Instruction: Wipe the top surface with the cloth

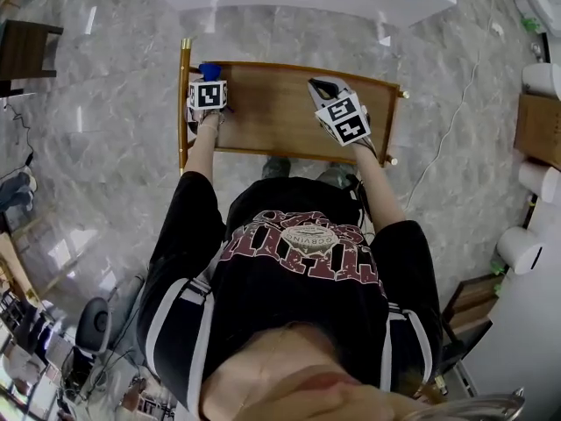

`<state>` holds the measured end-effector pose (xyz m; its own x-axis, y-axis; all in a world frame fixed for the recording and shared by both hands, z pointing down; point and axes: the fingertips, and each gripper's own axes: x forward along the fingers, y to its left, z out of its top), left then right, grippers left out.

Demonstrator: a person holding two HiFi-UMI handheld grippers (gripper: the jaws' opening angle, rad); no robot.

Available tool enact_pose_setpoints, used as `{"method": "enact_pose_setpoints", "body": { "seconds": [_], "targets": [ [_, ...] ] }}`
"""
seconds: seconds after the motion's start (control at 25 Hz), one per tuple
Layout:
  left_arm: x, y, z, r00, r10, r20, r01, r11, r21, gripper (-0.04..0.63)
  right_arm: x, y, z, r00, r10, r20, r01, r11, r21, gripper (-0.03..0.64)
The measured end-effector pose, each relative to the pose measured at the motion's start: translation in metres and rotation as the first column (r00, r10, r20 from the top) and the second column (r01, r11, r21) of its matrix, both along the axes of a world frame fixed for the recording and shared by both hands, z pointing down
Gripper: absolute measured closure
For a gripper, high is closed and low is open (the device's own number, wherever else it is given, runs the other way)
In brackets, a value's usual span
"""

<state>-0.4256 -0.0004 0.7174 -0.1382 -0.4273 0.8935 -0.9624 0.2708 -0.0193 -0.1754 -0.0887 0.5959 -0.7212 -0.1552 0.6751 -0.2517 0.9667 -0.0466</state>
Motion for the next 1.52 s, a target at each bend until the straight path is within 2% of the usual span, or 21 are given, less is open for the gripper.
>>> {"method": "enact_pose_setpoints", "body": {
  "seconds": [0.12, 0.32, 0.6, 0.76, 0.96, 1.52],
  "targets": [
    [-0.002, 0.002, 0.016, 1.0, 0.001, 0.015, -0.001, 0.999, -0.043, 0.495, 0.026, -0.012, 0.004, 0.999, 0.035, 0.018, -0.033, 0.996, -0.083, 0.598],
    [0.007, 0.004, 0.021, 0.999, -0.044, 0.004, 0.044, 0.998, -0.04, 0.495, 0.051, -0.03, 0.03, 0.99, 0.124, -0.062, -0.127, 0.99, -0.062, 0.598],
    [0.014, -0.001, 0.02, 0.999, -0.031, 0.041, 0.034, 0.998, -0.053, 0.495, 0.041, -0.018, 0.079, 0.98, 0.128, -0.153, -0.141, 0.987, -0.078, 0.598],
    [0.023, -0.007, 0.02, 0.999, -0.021, 0.043, 0.023, 0.999, -0.047, 0.495, 0.059, -0.009, 0.107, 0.965, 0.123, -0.23, -0.15, 0.983, -0.105, 0.598],
    [0.027, -0.01, 0.022, 0.998, -0.022, 0.057, 0.024, 0.999, -0.043, 0.495, 0.087, -0.005, 0.126, 0.948, 0.15, -0.282, -0.192, 0.973, -0.127, 0.598],
    [0.075, -0.034, 0.028, 0.999, 0.011, 0.044, -0.01, 1.0, -0.029, 0.495, 0.128, -0.003, 0.144, 0.928, 0.2, -0.314, -0.256, 0.955, -0.147, 0.598]
  ]
}}
